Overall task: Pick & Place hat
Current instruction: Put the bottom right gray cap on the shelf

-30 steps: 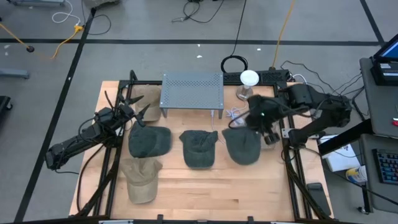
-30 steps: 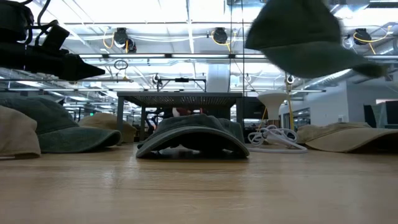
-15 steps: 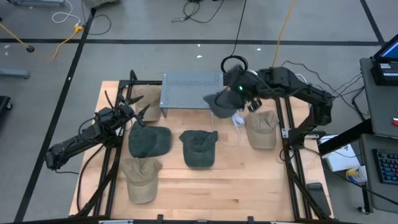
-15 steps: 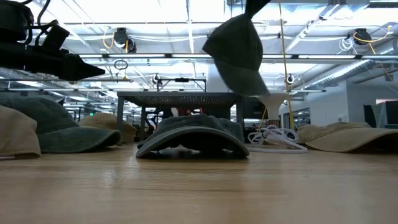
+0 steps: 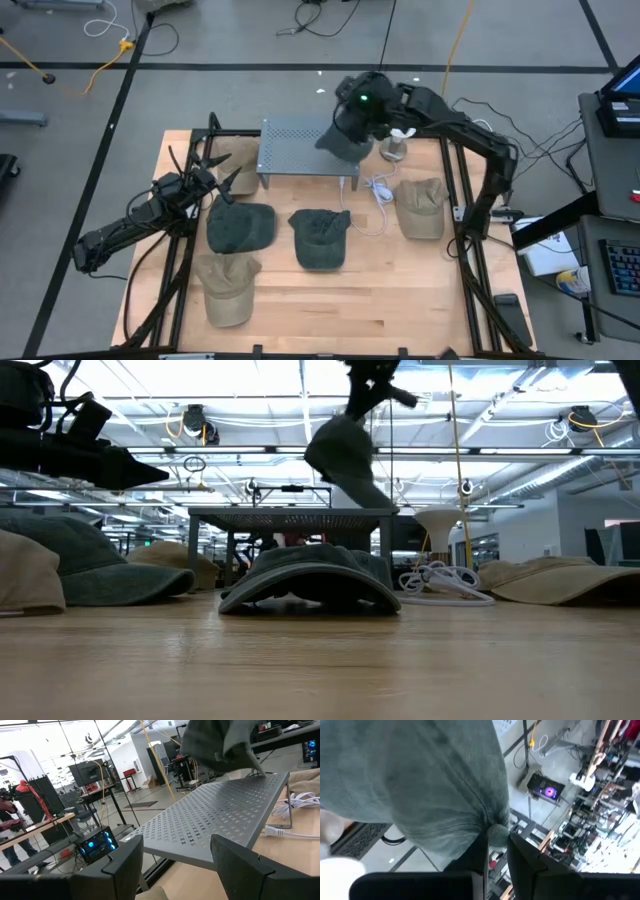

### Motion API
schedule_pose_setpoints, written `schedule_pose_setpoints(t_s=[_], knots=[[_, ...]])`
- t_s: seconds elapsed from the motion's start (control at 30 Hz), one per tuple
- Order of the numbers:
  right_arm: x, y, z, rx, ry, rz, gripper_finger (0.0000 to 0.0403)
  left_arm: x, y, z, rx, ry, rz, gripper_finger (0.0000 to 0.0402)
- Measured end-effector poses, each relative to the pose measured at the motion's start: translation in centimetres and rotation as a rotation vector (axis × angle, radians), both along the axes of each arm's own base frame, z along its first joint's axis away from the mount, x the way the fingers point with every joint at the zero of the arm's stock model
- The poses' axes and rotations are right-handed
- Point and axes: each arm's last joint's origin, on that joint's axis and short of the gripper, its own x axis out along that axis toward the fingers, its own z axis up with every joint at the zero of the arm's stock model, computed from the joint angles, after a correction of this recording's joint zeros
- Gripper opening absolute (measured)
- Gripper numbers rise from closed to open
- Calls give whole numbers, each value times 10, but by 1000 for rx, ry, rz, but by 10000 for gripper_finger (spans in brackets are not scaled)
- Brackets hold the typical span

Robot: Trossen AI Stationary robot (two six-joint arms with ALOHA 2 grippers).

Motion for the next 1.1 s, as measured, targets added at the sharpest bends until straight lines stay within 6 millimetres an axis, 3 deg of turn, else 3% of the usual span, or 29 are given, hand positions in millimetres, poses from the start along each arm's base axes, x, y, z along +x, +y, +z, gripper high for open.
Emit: schedule_pose_setpoints(t_s=[0.3,0.63,0.83,1.1], knots=[[33,-28,-34,25,1,6,39,0,0,0,0,0,0,237],[59,-38,-53,29,-57,82,40,0,0,0,0,0,0,237],[64,-43,-63,-5,-46,105,40,0,0,0,0,0,0,237],[73,-46,-96,-34,-19,141,41,0,0,0,0,0,0,237]])
